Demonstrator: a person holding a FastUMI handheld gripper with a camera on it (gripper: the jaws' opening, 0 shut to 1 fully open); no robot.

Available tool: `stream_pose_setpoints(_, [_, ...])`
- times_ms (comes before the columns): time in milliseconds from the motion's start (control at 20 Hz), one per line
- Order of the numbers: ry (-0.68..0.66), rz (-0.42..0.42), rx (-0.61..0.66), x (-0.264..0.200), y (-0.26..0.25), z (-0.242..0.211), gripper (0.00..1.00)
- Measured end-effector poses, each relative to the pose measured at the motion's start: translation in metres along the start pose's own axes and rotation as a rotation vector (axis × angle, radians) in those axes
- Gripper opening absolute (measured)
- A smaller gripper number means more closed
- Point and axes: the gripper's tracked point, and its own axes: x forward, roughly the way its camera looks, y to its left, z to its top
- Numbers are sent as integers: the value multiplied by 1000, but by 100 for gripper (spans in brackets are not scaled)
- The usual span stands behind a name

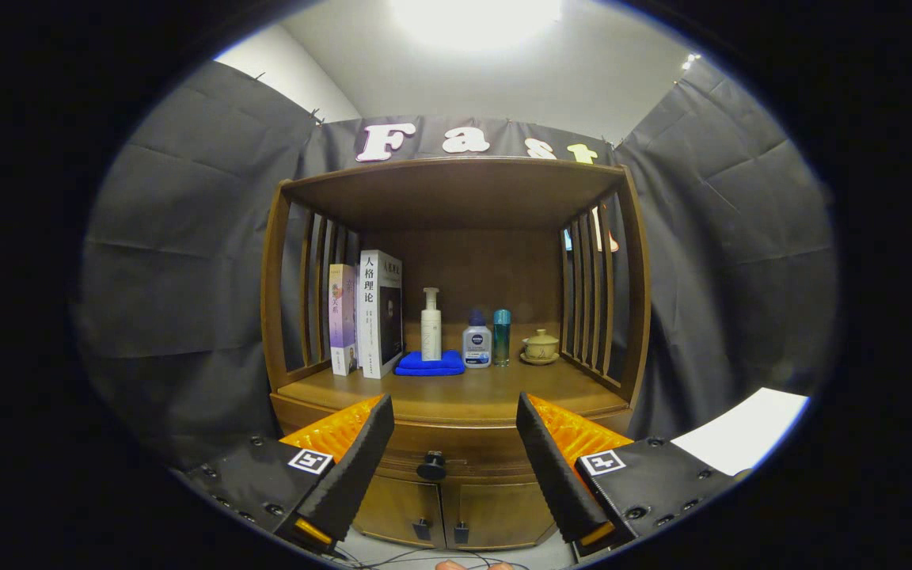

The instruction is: Pull open the drawer, take out the items inside it, and place them on the countertop above the cabinet.

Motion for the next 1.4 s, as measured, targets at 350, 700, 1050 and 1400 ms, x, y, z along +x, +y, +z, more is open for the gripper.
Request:
stream_pose_setpoints(350, [11,28,18,16,7,-18,97])
stream_pose_setpoints(700, [94,33,14,48,18,-65,98])
stream_pose_setpoints(1050, [193,21,7,84,21,-122,98])
stream_pose_setpoints(1400, [267,6,18,109,19,-166,98])
